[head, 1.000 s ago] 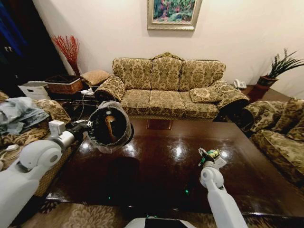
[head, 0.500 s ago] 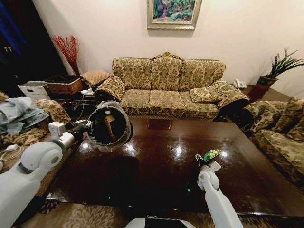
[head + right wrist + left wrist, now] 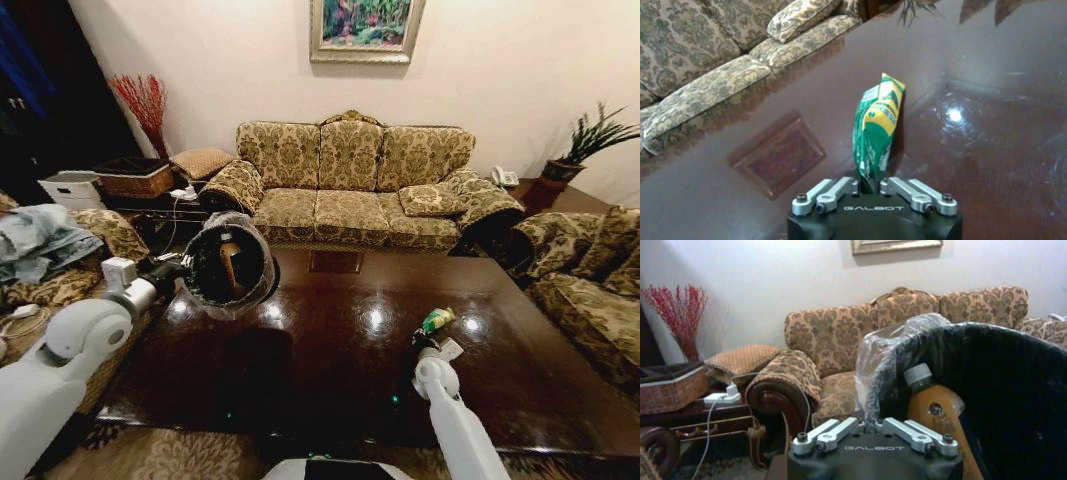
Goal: Move to the front of the table and place the trash on the table into the trash bin.
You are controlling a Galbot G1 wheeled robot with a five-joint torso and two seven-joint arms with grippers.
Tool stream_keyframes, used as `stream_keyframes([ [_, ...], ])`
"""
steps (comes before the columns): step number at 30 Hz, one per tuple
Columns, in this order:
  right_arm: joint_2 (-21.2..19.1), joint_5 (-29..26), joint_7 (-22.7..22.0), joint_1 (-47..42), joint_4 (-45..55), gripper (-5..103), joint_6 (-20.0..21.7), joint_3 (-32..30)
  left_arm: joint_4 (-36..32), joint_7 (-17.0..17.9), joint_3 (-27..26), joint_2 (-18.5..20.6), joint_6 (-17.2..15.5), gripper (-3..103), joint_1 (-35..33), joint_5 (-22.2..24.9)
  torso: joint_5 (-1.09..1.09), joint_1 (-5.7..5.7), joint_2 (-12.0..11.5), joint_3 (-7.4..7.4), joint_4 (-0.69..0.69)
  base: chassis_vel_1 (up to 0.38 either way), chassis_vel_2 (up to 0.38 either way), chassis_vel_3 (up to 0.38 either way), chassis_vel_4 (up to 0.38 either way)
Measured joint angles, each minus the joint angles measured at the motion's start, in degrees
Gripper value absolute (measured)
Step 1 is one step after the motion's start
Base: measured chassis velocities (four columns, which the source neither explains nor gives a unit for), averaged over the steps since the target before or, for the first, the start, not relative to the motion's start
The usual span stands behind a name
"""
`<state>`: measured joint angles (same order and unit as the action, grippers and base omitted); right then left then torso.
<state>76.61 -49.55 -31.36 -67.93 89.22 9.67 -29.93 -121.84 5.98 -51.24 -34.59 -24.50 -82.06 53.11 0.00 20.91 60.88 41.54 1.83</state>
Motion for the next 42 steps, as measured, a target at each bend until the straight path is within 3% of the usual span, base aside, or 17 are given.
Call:
stream_keyframes([
  [4,-0.11,-0.20,0.17,-0.44,1.21,1,0.09,0.00,0.02,0.02,0.00,-0.01,0.05,2,-0.04,-0.03,0.01,0.00,0.00,0.00,0.00,0.000,0.000,0.000,0.000],
  [10,-0.13,1.51,3.05,-2.52,6.34,0,-1.80,0.08,0.37,-0.03,0.02,-0.01,0.19,2,-0.03,-0.63,0.01,0.00,0.00,0.00,0.00,0.000,0.000,0.000,0.000],
  [11,-0.26,2.57,6.35,-3.57,10.56,0,-3.40,0.31,0.64,-0.15,0.09,0.06,0.43,2,-0.06,-1.32,0.00,0.00,0.00,0.00,-0.01,0.000,0.000,0.000,0.000],
  [12,-0.26,2.57,6.35,-3.57,10.56,0,-3.40,0.31,0.64,-0.15,0.09,0.06,0.43,2,-0.06,-1.32,0.00,0.00,0.00,0.00,-0.01,0.000,0.000,0.000,0.000],
  [15,-1.96,0.97,20.06,-4.37,20.21,0,-4.54,2.09,1.68,-1.41,0.39,0.45,1.47,2,-0.26,-4.48,0.00,0.00,0.00,0.00,-0.01,0.000,0.000,0.000,0.000],
  [16,-1.96,0.97,20.06,-4.37,20.21,0,-4.54,2.09,1.68,-1.41,0.39,0.45,1.47,2,-0.26,-4.48,0.00,0.00,0.00,0.00,-0.01,0.000,0.000,0.000,0.000],
  [20,-6.07,-11.37,34.36,-3.30,30.80,0,4.99,5.83,3.71,-3.95,1.55,2.49,3.45,2,-0.76,-9.31,-0.01,0.00,0.00,0.00,0.01,0.000,0.000,0.000,0.000],
  [21,-6.07,-11.37,34.36,-3.30,30.80,0,4.99,5.83,3.71,-3.95,1.55,2.49,3.45,2,-0.76,-9.31,-0.01,0.00,0.00,0.00,0.01,0.000,0.000,0.000,0.000],
  [23,-10.02,-18.69,37.71,0.50,33.52,0,11.16,9.21,4.66,-6.05,2.12,4.58,4.52,2,-0.64,-12.30,-0.02,-0.01,0.00,-0.01,0.00,0.000,0.000,0.000,0.000],
  [28,-15.49,-23.27,43.08,7.97,32.15,0,12.76,16.22,4.73,-7.32,2.91,6.50,5.55,2,-0.16,-12.42,0.01,0.00,0.00,0.00,0.01,0.000,0.000,0.000,0.000],
  [30,-18.03,-24.78,45.58,14.70,30.15,0,12.78,22.58,4.51,-7.46,4.07,6.79,6.39,2,0.42,-11.27,0.01,0.01,0.00,0.01,-0.01,0.000,0.000,0.000,0.000],
  [35,-16.81,-26.64,45.99,24.92,27.57,0,12.55,31.57,3.64,-7.49,5.52,6.16,7.66,2,0.93,-9.22,0.01,0.01,0.00,0.00,0.01,0.000,0.000,0.000,0.000],
  [38,-15.98,-34.39,40.38,28.46,28.20,0,14.45,36.14,4.21,-6.86,7.23,5.59,8.48,2,2.17,-9.57,-0.01,0.01,0.00,0.01,0.04,0.000,0.000,0.000,0.000],
  [39,-15.98,-34.39,40.38,28.46,28.20,0,14.45,36.14,4.21,-6.86,7.23,5.59,8.48,2,2.17,-9.57,-0.01,0.01,0.00,0.01,0.04,0.000,0.000,0.000,0.000],
  [41,-16.89,-42.89,33.81,28.90,29.80,0,17.76,36.69,5.20,-6.32,8.40,5.21,9.69,2,3.26,-11.16,-0.01,0.01,0.00,0.00,0.00,0.000,0.000,0.000,0.000],
  [42,-16.89,-42.89,33.81,28.90,29.80,0,17.76,36.69,5.20,-6.32,8.40,5.21,9.69,2,3.26,-11.16,-0.01,0.01,0.00,0.00,0.00,0.000,0.000,0.000,0.000],
])
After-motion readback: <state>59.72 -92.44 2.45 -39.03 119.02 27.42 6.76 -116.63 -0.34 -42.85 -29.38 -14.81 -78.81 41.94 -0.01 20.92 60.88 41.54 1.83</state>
